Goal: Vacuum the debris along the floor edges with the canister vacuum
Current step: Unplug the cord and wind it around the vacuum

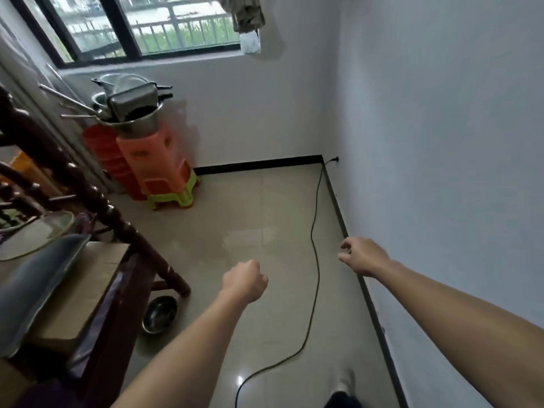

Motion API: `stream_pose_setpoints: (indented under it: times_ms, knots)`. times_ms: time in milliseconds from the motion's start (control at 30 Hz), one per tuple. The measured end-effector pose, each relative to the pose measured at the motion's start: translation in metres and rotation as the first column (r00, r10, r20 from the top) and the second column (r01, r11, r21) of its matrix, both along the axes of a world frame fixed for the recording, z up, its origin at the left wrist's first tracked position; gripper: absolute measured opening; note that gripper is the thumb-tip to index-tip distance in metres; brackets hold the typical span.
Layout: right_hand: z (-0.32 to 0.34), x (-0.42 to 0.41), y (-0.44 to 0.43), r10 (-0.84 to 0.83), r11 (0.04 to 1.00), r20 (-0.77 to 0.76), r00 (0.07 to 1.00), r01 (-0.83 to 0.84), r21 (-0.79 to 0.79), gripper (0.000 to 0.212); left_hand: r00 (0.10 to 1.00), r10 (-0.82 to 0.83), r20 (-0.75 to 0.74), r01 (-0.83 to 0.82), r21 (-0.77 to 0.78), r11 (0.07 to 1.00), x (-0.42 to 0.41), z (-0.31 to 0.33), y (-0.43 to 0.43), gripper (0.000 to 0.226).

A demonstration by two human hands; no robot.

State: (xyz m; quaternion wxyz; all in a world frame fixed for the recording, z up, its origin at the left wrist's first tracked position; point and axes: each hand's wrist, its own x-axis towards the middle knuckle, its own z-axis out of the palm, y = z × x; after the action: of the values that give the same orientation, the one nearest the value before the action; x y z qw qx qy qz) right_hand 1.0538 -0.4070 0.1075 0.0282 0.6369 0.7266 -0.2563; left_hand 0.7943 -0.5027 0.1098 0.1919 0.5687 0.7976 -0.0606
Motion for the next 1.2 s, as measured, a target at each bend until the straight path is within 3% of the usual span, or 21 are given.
stream_pose_setpoints:
  times_ms: [333,633,967,1200]
  knots:
    - [-0.013,-0.010,0.279,-0.081,0.995,0.046,0.996,0.083,-0.058,0.045,0.999,0.005,0.050,-0.006,0.012,1.000,-0.017,-0.001,0.277,0.025]
    - [-0.006,-0.097,0.475,-0.068,0.996,0.000,0.998,0.068,-0.053,0.043,0.998,0.011,0.058,-0.010,-0.017,1.000,-0.098,-0.011,0.474,0.027]
    - [-0.038,-0.187,0.636,-0.305,0.939,-0.003,0.952,0.300,-0.169,0.043,0.985,-0.161,0.064,0.166,-0.088,0.982,-0.206,-0.027,0.694,0.018]
    - [-0.057,-0.194,0.742,-0.535,0.835,-0.043,0.844,0.521,-0.177,0.030,0.952,-0.302,0.049,0.306,-0.094,0.947,-0.214,-0.037,0.838,0.022]
